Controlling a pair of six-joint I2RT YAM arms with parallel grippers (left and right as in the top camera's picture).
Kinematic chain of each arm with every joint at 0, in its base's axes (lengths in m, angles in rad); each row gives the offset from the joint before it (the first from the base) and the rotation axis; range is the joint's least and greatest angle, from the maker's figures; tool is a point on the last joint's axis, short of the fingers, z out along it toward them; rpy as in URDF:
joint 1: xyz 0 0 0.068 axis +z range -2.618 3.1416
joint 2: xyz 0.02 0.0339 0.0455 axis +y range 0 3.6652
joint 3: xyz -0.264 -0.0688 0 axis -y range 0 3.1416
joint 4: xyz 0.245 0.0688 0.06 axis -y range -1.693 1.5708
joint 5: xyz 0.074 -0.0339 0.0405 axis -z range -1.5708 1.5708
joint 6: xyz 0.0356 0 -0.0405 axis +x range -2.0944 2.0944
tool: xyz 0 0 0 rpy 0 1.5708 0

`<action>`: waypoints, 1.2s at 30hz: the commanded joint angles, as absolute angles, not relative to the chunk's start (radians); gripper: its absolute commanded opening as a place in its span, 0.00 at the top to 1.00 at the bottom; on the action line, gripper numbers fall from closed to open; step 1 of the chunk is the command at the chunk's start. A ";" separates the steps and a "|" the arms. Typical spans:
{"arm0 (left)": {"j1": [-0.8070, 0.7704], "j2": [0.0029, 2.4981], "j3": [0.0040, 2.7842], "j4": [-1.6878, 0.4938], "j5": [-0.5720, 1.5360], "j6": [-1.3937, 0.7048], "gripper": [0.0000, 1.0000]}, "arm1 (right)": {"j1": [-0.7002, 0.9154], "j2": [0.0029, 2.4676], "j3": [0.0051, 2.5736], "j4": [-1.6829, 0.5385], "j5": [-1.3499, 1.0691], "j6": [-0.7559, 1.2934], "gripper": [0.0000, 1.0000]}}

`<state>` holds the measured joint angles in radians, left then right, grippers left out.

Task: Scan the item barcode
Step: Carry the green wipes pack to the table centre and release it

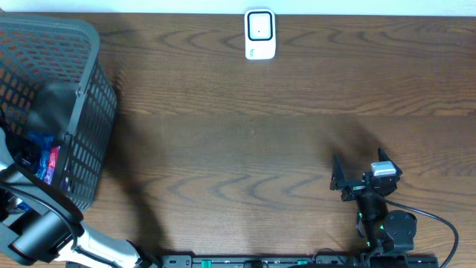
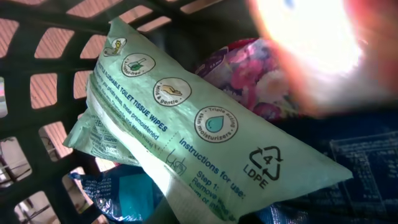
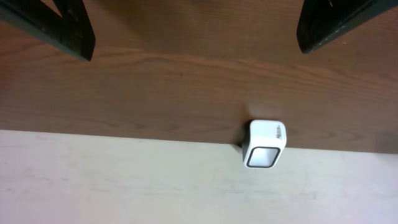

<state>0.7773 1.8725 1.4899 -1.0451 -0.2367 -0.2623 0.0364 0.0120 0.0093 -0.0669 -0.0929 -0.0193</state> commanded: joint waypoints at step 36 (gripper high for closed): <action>-0.096 1.443 1.731 -0.703 0.444 -0.313 0.93 | 0.028 0.007 0.006 -0.068 -0.088 -0.020 0.01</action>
<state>0.0456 1.3975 1.7340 -0.6956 0.6479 -0.4412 0.0364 0.0120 0.0097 -0.0673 -0.0929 -0.0196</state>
